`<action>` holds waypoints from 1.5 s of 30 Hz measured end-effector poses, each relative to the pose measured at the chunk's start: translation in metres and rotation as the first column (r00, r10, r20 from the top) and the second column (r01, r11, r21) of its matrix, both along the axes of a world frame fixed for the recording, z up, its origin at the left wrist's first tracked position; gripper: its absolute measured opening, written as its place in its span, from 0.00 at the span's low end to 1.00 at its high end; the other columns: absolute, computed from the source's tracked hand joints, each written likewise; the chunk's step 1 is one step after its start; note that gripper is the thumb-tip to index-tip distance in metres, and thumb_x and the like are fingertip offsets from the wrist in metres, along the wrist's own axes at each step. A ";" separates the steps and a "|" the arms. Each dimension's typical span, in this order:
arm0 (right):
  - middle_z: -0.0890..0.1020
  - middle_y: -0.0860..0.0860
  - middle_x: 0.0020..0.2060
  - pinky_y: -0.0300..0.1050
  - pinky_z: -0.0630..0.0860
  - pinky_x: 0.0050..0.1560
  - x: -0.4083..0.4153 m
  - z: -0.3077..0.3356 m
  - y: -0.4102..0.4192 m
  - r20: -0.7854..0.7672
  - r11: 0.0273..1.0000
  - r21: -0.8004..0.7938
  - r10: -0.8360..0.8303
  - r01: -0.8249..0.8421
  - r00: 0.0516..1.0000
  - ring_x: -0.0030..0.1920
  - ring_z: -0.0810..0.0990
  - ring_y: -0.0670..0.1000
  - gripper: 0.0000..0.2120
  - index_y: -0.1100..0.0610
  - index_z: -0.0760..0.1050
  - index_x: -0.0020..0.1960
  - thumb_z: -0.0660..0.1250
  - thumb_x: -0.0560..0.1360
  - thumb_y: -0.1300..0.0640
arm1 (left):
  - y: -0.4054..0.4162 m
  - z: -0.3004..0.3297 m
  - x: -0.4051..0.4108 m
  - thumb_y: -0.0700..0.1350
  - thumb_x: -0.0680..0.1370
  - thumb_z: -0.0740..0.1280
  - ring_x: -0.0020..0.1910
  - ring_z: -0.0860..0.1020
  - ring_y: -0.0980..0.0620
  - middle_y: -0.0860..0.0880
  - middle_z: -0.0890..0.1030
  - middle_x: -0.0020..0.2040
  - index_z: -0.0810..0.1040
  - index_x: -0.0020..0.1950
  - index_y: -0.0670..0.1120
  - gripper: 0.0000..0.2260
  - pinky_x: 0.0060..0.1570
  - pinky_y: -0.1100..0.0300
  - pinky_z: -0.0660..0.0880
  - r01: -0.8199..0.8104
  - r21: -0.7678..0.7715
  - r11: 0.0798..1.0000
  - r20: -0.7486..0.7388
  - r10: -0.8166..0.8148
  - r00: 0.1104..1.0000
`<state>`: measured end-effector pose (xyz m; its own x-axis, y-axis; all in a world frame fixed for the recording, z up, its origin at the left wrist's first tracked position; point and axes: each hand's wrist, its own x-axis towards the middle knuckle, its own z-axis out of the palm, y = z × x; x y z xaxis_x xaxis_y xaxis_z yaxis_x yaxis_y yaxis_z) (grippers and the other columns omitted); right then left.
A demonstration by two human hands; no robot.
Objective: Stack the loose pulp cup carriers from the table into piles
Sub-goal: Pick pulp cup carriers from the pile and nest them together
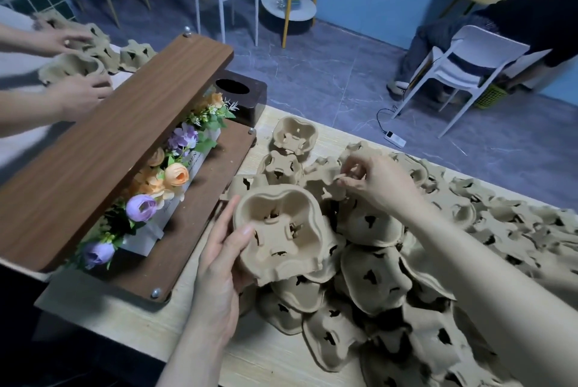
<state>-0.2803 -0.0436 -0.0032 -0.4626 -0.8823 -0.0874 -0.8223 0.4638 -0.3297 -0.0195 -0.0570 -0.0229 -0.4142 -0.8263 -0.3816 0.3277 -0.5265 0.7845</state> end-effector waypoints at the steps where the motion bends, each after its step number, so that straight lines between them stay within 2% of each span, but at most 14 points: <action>1: 0.82 0.47 0.40 0.46 0.70 0.40 0.002 0.002 0.006 -0.021 1.000 -0.018 -0.014 0.014 1.000 0.44 0.79 0.53 0.08 0.47 0.76 0.45 0.73 0.72 0.46 | 0.000 -0.001 0.000 0.44 0.69 0.70 0.51 0.84 0.56 0.53 0.85 0.56 0.75 0.69 0.53 0.27 0.38 0.64 0.80 0.006 0.001 1.000 0.000 -0.006 1.000; 3: 0.81 0.44 0.35 0.44 0.69 0.38 0.006 0.006 0.020 0.022 0.990 -0.119 -0.075 0.078 0.997 0.40 0.78 0.49 0.06 0.47 0.76 0.43 0.73 0.72 0.49 | 0.000 -0.002 -0.001 0.47 0.69 0.68 0.54 0.84 0.54 0.52 0.84 0.58 0.75 0.70 0.53 0.27 0.40 0.63 0.80 0.018 -0.002 1.000 0.005 -0.018 1.000; 6: 0.83 0.45 0.34 0.45 0.73 0.39 0.014 0.017 0.039 0.356 0.902 -0.354 -0.113 0.246 0.928 0.34 0.78 0.45 0.05 0.50 0.78 0.43 0.74 0.72 0.56 | 0.001 -0.002 -0.004 0.47 0.69 0.68 0.52 0.84 0.56 0.54 0.85 0.56 0.76 0.68 0.55 0.26 0.39 0.63 0.80 0.037 -0.012 0.999 0.006 -0.037 0.999; 9: 0.85 0.53 0.41 0.51 0.74 0.45 0.031 0.033 0.058 0.589 0.796 -0.487 -0.005 0.360 0.808 0.40 0.79 0.53 0.06 0.53 0.80 0.45 0.73 0.73 0.62 | 0.002 -0.001 -0.007 0.47 0.69 0.68 0.50 0.84 0.58 0.55 0.86 0.54 0.77 0.66 0.55 0.25 0.37 0.65 0.79 0.031 -0.007 1.000 -0.003 -0.031 1.000; 11: 0.85 0.51 0.42 0.49 0.74 0.48 0.043 0.043 0.073 0.653 0.740 -0.542 0.073 0.398 0.754 0.42 0.80 0.51 0.07 0.50 0.80 0.45 0.73 0.73 0.62 | 0.003 -0.001 -0.008 0.47 0.68 0.68 0.52 0.84 0.57 0.55 0.85 0.55 0.77 0.66 0.55 0.25 0.38 0.65 0.79 0.040 -0.006 0.999 -0.004 -0.040 0.999; 16: 0.82 0.46 0.39 0.36 0.75 0.43 0.067 0.044 0.112 0.682 0.675 -0.592 0.130 0.440 0.720 0.41 0.77 0.48 0.09 0.44 0.81 0.41 0.70 0.68 0.59 | 0.005 -0.004 -0.005 0.48 0.68 0.71 0.57 0.82 0.55 0.54 0.83 0.60 0.77 0.68 0.56 0.27 0.42 0.62 0.80 0.091 0.001 0.996 0.004 -0.091 0.996; 19: 0.82 0.46 0.40 0.34 0.75 0.44 0.079 0.036 0.132 0.681 0.704 -0.591 0.173 0.394 0.712 0.40 0.77 0.45 0.04 0.46 0.81 0.43 0.73 0.70 0.55 | 0.007 -0.006 -0.004 0.50 0.67 0.74 0.62 0.80 0.51 0.52 0.81 0.65 0.77 0.68 0.57 0.28 0.50 0.56 0.79 0.118 -0.012 0.993 0.028 -0.118 0.993; 25: 0.81 0.47 0.42 0.40 0.76 0.46 0.086 0.029 0.154 0.657 0.786 -0.553 0.210 0.274 0.724 0.41 0.78 0.51 0.13 0.47 0.81 0.46 0.74 0.68 0.41 | 0.018 0.002 -0.008 0.49 0.68 0.69 0.49 0.85 0.57 0.58 0.85 0.55 0.75 0.68 0.59 0.26 0.36 0.58 0.79 0.176 -0.028 0.984 0.048 -0.174 0.984; 28: 0.81 0.48 0.41 0.39 0.74 0.43 0.085 0.027 0.155 0.574 0.843 -0.515 0.202 0.158 0.793 0.40 0.78 0.50 0.05 0.46 0.81 0.46 0.72 0.70 0.50 | 0.024 0.006 -0.010 0.46 0.70 0.73 0.44 0.84 0.58 0.60 0.86 0.51 0.75 0.68 0.58 0.26 0.31 0.62 0.78 0.174 -0.036 0.984 0.060 -0.171 0.983; 32: 0.81 0.48 0.42 0.36 0.72 0.37 0.089 0.025 0.156 0.483 0.866 -0.496 0.220 0.058 0.847 0.40 0.78 0.48 0.05 0.45 0.80 0.47 0.69 0.71 0.51 | 0.028 0.007 -0.013 0.47 0.71 0.67 0.43 0.84 0.60 0.57 0.86 0.50 0.76 0.67 0.57 0.23 0.30 0.66 0.76 0.166 -0.023 0.986 0.052 -0.165 0.985; 35: 0.82 0.48 0.43 0.36 0.72 0.38 0.089 0.025 0.156 0.489 0.878 -0.475 0.200 0.067 0.849 0.40 0.78 0.47 0.06 0.44 0.80 0.47 0.69 0.71 0.51 | 0.030 0.008 -0.013 0.47 0.71 0.66 0.42 0.84 0.59 0.56 0.86 0.52 0.77 0.66 0.56 0.22 0.29 0.65 0.76 0.183 -0.012 0.983 0.050 -0.182 0.982; 41: 0.80 0.44 0.46 0.38 0.73 0.49 0.085 0.025 0.155 0.481 0.900 -0.431 0.171 0.063 0.860 0.48 0.79 0.50 0.08 0.43 0.82 0.50 0.69 0.72 0.52 | 0.030 0.009 -0.012 0.49 0.70 0.66 0.41 0.84 0.58 0.55 0.86 0.50 0.79 0.63 0.57 0.21 0.27 0.64 0.76 0.188 0.006 0.982 0.048 -0.188 0.981; 43: 0.81 0.44 0.49 0.41 0.75 0.47 0.087 0.024 0.155 0.517 0.897 -0.428 0.142 0.112 0.844 0.48 0.79 0.52 0.10 0.42 0.82 0.52 0.72 0.75 0.55 | 0.030 0.008 -0.011 0.49 0.69 0.66 0.41 0.84 0.58 0.55 0.87 0.49 0.80 0.59 0.59 0.19 0.27 0.63 0.76 0.158 0.022 0.987 0.045 -0.159 0.986; 45: 0.81 0.44 0.51 0.43 0.77 0.46 0.091 0.026 0.153 0.607 0.879 -0.424 0.097 0.219 0.789 0.46 0.79 0.51 0.09 0.42 0.82 0.55 0.71 0.75 0.50 | 0.030 0.007 -0.010 0.49 0.69 0.66 0.41 0.84 0.59 0.55 0.87 0.49 0.83 0.53 0.60 0.15 0.28 0.63 0.76 0.135 0.049 0.990 0.037 -0.137 0.990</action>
<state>-0.1892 0.1096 0.0230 -0.5075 -0.8610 0.0344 -0.3578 0.1743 -0.9174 -0.0295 -0.0268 -0.0159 -0.5056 -0.7444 -0.4362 0.2193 -0.5999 0.7694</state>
